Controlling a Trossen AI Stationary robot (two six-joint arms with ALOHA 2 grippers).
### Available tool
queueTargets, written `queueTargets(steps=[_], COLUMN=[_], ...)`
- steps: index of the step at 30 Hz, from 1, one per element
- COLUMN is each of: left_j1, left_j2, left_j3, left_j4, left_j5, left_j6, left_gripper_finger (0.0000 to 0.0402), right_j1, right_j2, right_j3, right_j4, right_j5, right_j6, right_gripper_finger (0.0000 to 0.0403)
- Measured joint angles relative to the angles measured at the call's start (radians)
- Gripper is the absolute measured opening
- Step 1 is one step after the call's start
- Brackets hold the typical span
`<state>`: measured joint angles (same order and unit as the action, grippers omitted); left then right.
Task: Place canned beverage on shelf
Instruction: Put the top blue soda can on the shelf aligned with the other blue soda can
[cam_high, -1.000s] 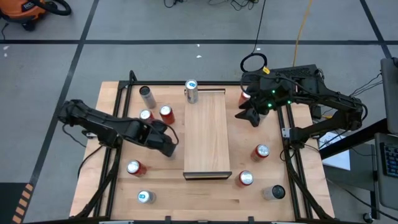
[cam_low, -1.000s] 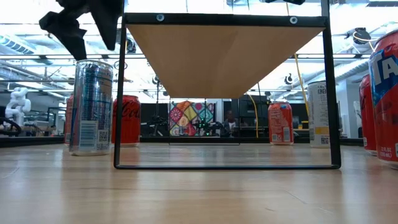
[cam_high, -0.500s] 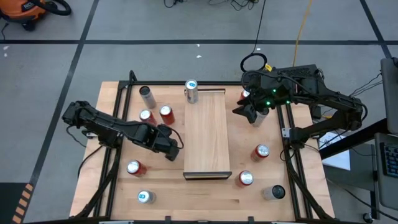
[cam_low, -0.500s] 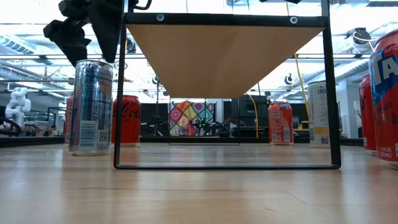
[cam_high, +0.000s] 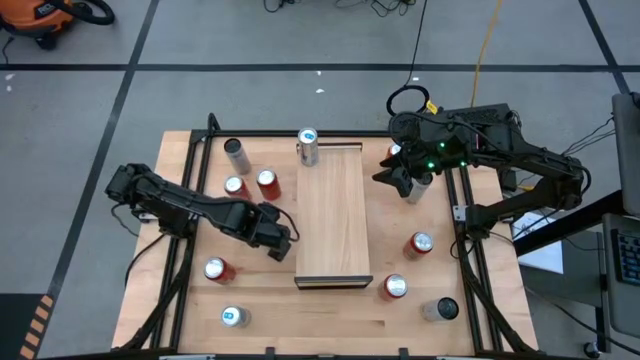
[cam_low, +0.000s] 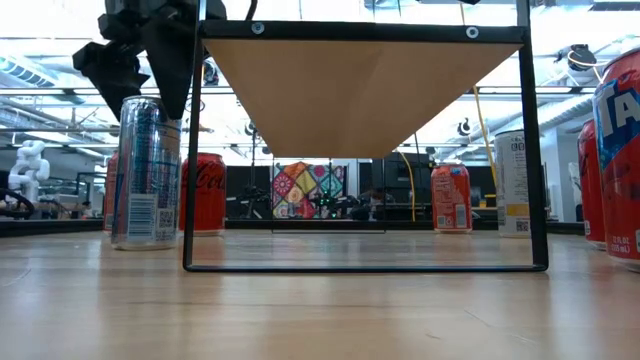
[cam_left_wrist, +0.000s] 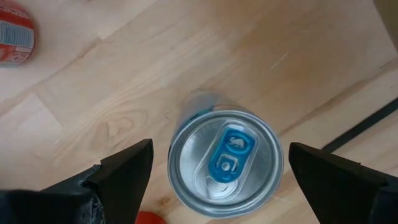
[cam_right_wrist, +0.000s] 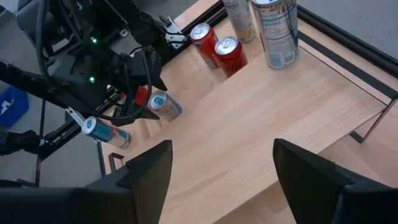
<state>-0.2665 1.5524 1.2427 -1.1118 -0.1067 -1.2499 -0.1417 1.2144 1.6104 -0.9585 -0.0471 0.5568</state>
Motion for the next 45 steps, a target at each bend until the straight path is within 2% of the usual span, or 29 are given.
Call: queueTargets(steps=[17,28,35,45], left_j1=[0.000,0.000,0.000,0.004], left_j2=[-0.001,-0.002,-0.002,-0.003], left_j3=[0.000,0.000,0.000,0.001], left_j4=[0.004,0.004,0.003,-0.003], left_j5=[0.002,0.013,0.027,0.051], left_j6=[0.009,0.002,0.001,-0.001], left_gripper_finger=[0.0371,0.0293,0.0257,0.0235], right_j1=[0.000,0.000,0.000,0.000], right_j2=[0.000,0.000,0.000,0.000], right_j3=[0.000,0.000,0.000,0.000], right_j4=[0.000,0.000,-0.003,-0.003], right_j5=[-0.001,-0.001,-0.001,-0.002], right_j6=[0.000,-0.026,-0.062,-0.094], right_gripper_finger=[0.0254,0.0254,0.0254,0.0254])
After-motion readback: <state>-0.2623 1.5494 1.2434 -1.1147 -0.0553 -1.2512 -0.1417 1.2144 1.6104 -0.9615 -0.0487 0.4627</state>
